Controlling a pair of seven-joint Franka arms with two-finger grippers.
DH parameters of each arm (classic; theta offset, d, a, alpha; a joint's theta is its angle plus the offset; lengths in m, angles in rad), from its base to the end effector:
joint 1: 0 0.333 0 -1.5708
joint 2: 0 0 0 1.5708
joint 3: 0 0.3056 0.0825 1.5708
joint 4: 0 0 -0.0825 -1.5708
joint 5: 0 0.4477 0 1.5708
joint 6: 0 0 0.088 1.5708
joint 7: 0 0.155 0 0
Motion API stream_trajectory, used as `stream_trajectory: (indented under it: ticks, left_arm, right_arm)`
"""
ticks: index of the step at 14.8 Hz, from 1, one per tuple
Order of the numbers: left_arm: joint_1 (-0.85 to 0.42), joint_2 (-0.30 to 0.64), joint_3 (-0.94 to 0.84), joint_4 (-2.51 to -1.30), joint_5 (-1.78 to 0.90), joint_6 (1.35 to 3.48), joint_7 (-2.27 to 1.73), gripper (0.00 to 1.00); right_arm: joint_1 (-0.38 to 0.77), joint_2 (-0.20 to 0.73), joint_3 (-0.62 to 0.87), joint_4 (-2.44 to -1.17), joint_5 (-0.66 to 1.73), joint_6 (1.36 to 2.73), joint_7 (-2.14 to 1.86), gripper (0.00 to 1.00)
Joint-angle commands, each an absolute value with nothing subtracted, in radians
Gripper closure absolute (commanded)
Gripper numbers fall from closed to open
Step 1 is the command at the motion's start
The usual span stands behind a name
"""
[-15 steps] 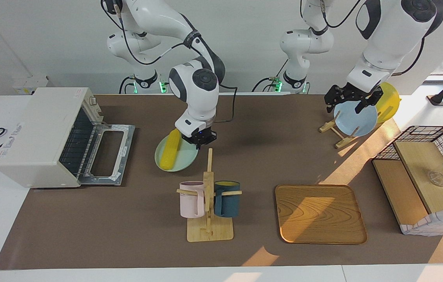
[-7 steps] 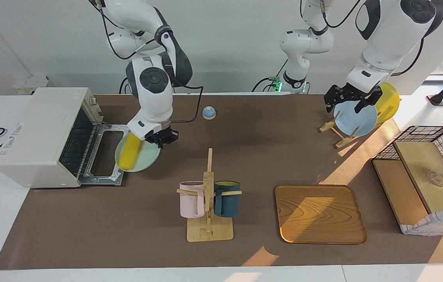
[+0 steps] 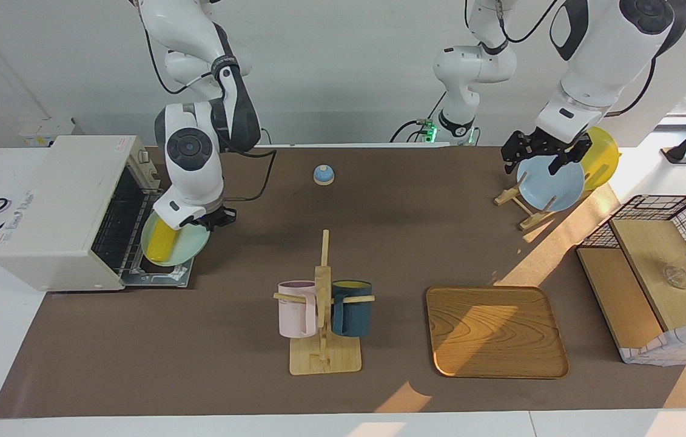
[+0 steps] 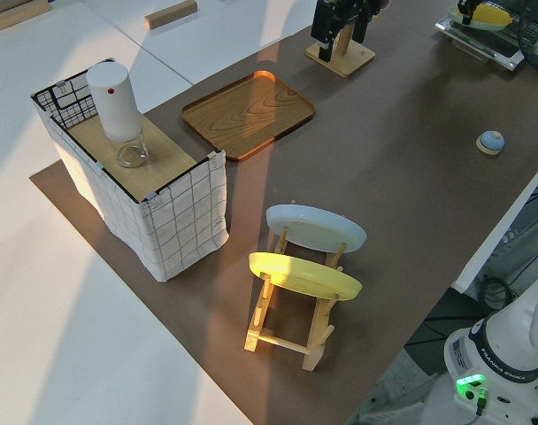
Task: Put corn in oven
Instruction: 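Insert the corn into the oven and release it with the right gripper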
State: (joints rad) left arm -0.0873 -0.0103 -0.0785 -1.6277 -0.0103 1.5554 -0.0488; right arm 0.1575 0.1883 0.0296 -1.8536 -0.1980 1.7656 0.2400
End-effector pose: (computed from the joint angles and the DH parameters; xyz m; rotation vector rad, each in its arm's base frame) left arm 0.6000 -0.1022 0.5408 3.1319 -0.1831 -0.0984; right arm 0.6124 0.0887 0.3172 2.8864 0.0185 -0.3354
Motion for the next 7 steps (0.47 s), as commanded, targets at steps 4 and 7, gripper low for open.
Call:
stream_trajectory:
  ticks: [4, 7]
  left_arm:
    - [-0.072, -0.035, -0.074, -1.644, -0.018, 1.546, -0.060, 0.00]
    - [-0.071, -0.035, -0.071, -1.644, -0.018, 1.546, -0.058, 0.00]
  right_arm:
    - [0.055, 0.140, 0.046, -1.914, -0.239, 1.739, 0.134, 1.00]
    - [-0.011, 0.127, 0.046, -1.959, -0.239, 1.764, 0.071, 1.00]
